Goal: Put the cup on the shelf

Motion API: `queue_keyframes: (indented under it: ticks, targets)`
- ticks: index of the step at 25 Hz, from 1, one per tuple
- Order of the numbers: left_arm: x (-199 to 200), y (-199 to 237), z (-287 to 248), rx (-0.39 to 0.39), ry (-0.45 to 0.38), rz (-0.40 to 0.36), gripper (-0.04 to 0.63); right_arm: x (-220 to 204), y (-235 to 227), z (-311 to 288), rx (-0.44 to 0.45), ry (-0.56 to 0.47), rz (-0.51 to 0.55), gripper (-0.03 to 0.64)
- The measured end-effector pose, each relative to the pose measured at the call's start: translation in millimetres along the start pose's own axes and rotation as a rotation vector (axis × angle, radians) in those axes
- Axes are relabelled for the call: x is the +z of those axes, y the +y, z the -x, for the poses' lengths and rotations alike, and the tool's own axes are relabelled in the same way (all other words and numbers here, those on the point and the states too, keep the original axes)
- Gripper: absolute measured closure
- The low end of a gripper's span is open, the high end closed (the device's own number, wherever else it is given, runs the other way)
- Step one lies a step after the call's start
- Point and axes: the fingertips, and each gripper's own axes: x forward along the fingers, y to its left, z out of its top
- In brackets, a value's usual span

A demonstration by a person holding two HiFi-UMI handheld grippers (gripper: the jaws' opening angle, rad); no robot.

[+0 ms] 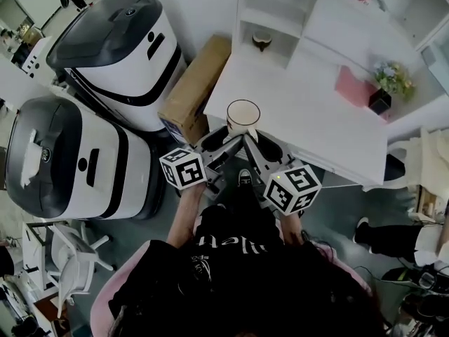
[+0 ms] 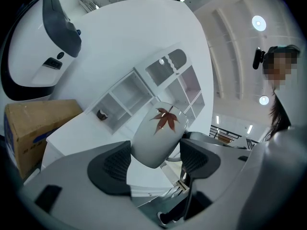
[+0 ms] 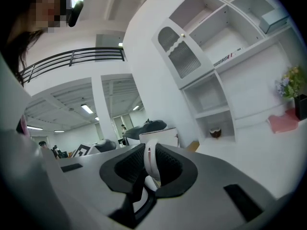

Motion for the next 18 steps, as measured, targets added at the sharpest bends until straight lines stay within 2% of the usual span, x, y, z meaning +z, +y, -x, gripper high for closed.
queue_keyframes:
  ticks: [10,18]
  targets:
    - [43.7,39.1,-100.9,0.019,-0.023,-0.023,0.267,52.2,-94.2,-49.7,0.035,-0.007,-0.028,0.526]
    - [68.4,54.8,-154.5,0.039,-0.010,-0.102,0.268,81.0,-146.8,-71.4,0.080,-0.029,-0.103,0.526]
